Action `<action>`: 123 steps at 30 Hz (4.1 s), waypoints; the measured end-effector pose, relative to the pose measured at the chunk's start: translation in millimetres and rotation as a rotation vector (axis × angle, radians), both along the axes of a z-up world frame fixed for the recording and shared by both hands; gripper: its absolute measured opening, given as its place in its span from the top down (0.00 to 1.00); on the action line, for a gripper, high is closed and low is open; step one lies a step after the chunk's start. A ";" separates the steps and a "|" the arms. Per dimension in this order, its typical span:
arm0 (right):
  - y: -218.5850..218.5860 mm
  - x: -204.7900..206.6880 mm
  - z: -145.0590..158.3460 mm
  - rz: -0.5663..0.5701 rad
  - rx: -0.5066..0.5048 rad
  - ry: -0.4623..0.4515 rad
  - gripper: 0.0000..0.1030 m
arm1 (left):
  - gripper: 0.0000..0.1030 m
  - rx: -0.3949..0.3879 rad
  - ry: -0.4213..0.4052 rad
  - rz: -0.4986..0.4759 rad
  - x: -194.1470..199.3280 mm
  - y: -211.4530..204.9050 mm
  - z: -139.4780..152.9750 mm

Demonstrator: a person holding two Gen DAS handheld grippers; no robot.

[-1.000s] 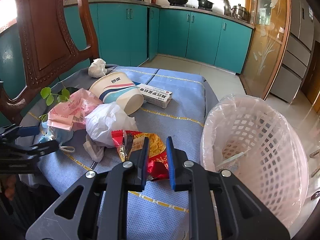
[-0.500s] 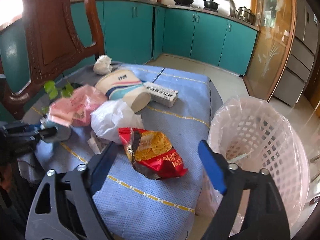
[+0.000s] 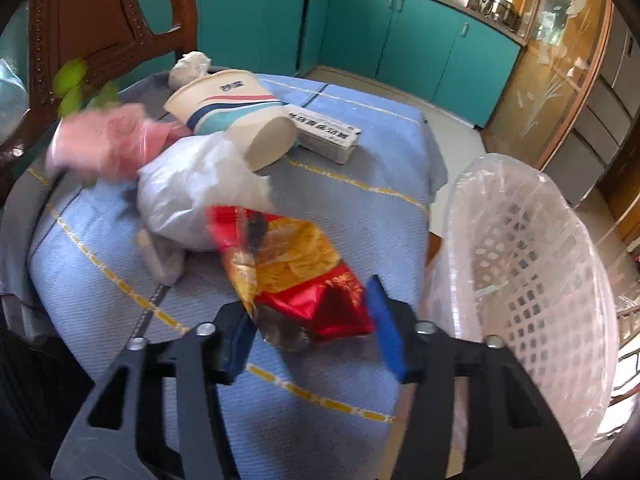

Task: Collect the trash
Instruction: 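Grasp the blue face mask with the left gripper and lift it, then hold the blue mask in the left gripper and the red wrapper in the right gripper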

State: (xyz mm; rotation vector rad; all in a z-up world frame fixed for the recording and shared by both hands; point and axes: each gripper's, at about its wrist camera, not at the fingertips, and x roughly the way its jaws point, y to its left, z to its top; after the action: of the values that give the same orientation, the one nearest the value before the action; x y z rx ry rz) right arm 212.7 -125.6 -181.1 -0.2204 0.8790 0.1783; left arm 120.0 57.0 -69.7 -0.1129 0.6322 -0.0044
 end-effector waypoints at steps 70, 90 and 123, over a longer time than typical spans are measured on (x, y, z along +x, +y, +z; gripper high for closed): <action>-19.5 -25.7 45.5 -0.066 0.067 -0.221 0.73 | 0.82 0.049 -0.060 -0.045 -13.4 -28.2 1.2; -18.2 -26.2 48.2 -0.066 0.051 -0.230 0.73 | 0.82 0.057 -0.050 -0.055 -9.8 -32.0 -0.9; -19.1 -27.0 47.0 -0.067 0.047 -0.236 0.73 | 0.82 0.057 -0.051 -0.057 -8.7 -33.8 0.8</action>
State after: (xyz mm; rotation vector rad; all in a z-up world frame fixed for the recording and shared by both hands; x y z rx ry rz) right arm 185.7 -144.6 -134.1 -0.1642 0.6456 0.1074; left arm 111.3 23.3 -68.9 -0.0398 0.5836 -0.0444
